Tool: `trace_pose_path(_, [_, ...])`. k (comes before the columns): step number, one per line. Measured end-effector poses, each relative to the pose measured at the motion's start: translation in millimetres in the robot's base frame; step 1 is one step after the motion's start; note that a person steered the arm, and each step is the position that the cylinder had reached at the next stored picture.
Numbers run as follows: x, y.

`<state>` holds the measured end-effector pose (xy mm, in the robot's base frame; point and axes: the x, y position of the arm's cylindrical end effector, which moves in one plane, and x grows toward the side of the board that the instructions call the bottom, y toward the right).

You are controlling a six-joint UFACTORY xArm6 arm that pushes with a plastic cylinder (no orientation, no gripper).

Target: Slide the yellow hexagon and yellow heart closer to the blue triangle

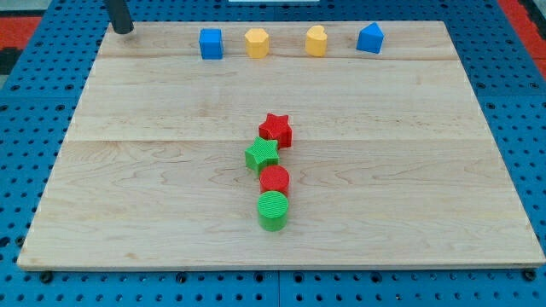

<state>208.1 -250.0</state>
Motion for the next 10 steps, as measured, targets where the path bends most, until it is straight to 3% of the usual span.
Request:
trace_pose_path(4, [-15.4,37.4])
trace_pose_path(5, [0.3,119.6])
trace_pose_path(6, [7.5,168.5])
trace_pose_path(7, [9.7,167.6])
trace_pose_path(8, [39.5,207.7])
trace_pose_path(10, [75.9,338.7])
